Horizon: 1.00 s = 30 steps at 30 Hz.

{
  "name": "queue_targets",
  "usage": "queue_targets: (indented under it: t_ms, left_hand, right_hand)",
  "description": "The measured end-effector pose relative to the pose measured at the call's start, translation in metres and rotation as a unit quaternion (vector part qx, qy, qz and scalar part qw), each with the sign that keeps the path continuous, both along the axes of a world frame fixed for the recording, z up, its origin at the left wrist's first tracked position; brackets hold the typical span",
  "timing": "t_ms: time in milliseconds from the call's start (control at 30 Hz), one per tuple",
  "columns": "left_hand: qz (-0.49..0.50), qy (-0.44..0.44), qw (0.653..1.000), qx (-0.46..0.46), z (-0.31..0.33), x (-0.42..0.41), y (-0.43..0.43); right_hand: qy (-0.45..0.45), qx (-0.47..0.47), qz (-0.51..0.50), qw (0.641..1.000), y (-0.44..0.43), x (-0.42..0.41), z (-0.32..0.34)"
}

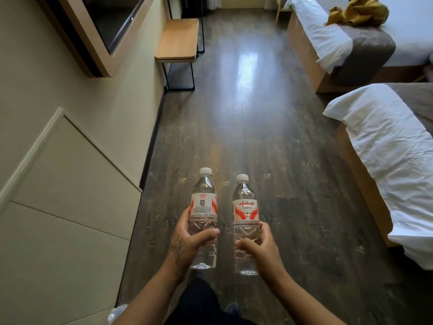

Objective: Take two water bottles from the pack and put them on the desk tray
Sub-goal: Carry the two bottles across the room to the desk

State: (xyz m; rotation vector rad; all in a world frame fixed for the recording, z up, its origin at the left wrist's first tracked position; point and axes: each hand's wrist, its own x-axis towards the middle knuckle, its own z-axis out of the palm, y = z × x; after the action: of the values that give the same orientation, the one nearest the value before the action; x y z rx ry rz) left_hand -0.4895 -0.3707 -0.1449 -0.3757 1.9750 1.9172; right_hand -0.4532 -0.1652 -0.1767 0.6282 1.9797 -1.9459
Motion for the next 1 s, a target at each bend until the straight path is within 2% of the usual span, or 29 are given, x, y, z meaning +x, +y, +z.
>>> queue_targets:
  t_ms: [267,733,1000]
  left_hand:
    - [-0.018,0.02,1.0,0.01,-0.007,-0.096,0.014]
    - [-0.072,0.032,0.997,0.026,0.0,-0.356,0.004]
    - [-0.06,0.029,0.997,0.037,0.001,-0.476,0.01]
  right_hand:
    - [0.009,0.015,-0.006,1.0,0.014,-0.096,-0.003]
    - [0.021,0.027,-0.045,0.998,0.001,-0.342,0.015]
    - [0.025,0.003,-0.077,0.997,0.007,-0.462,0.015]
